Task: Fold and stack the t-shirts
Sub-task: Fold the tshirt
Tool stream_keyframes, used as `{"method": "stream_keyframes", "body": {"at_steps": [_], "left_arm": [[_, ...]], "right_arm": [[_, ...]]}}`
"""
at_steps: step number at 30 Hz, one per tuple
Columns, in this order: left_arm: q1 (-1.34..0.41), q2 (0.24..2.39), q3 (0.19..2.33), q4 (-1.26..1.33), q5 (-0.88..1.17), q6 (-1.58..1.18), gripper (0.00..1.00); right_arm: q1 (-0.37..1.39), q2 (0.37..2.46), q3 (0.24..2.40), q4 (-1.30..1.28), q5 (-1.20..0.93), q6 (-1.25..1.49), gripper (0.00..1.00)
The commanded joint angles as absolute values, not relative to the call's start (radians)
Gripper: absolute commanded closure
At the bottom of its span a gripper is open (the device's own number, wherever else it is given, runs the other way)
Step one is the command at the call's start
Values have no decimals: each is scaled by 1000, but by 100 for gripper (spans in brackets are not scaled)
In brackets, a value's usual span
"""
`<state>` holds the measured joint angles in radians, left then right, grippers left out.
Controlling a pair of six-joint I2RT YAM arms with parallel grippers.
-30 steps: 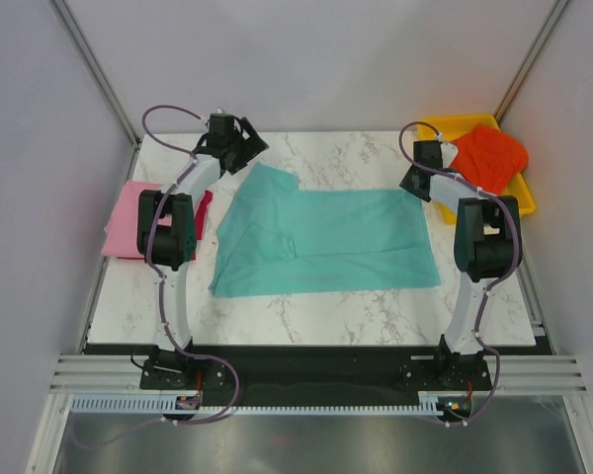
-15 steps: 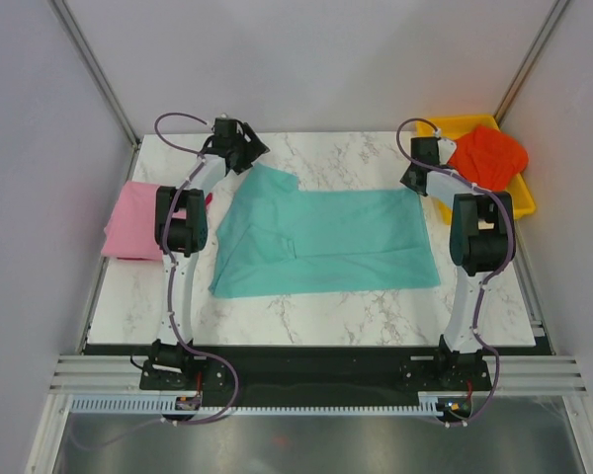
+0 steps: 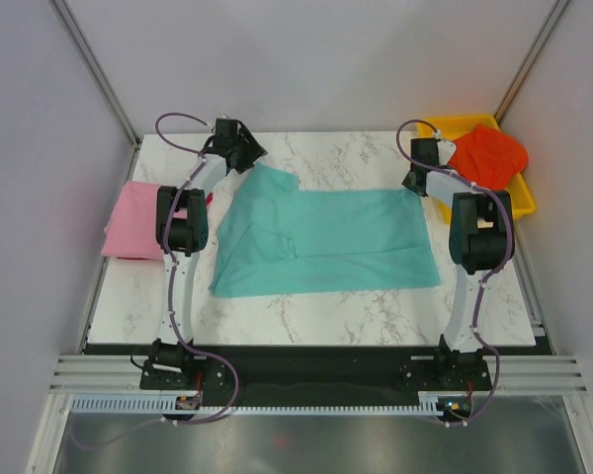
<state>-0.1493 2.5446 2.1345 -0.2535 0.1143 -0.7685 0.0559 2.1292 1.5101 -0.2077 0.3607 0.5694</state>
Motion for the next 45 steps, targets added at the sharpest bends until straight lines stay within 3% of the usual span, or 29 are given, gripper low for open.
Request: {"method": "stream_keyframes", "body": {"at_steps": [1,18,20,25,28,34,37,38,43,45], "left_arm": [[-150,2563,2151,-325,61,-758,33],[-156,2560,2141,-356,87,-741,68],[-156,2556,2138,-357,98,-741,68],[-161,2540,2111,-357,77,-733,57],[-164,2536,2102,-357,64,-718,57],[-167,2542,2115,-357,72,-700,79],[-167,2531,2114,-354,66,-690,93],[-167,2527,2115,-353,66,-684,98],[-167,2482,2092,-327,72,-670,98],[-167,2462,2069,-315,72,-667,98]], "right_arm": [[55,2146,1548,-213,377,554,63],[55,2158,1565,-227,387,549,65],[55,2158,1566,-229,388,546,65],[55,2164,1566,-232,390,548,63],[55,2166,1566,-232,388,549,63],[55,2172,1583,-236,399,537,63],[55,2180,1591,-241,402,534,66],[55,2180,1592,-241,399,532,76],[55,2172,1591,-241,396,532,99],[54,2166,1586,-239,402,532,100]]}}
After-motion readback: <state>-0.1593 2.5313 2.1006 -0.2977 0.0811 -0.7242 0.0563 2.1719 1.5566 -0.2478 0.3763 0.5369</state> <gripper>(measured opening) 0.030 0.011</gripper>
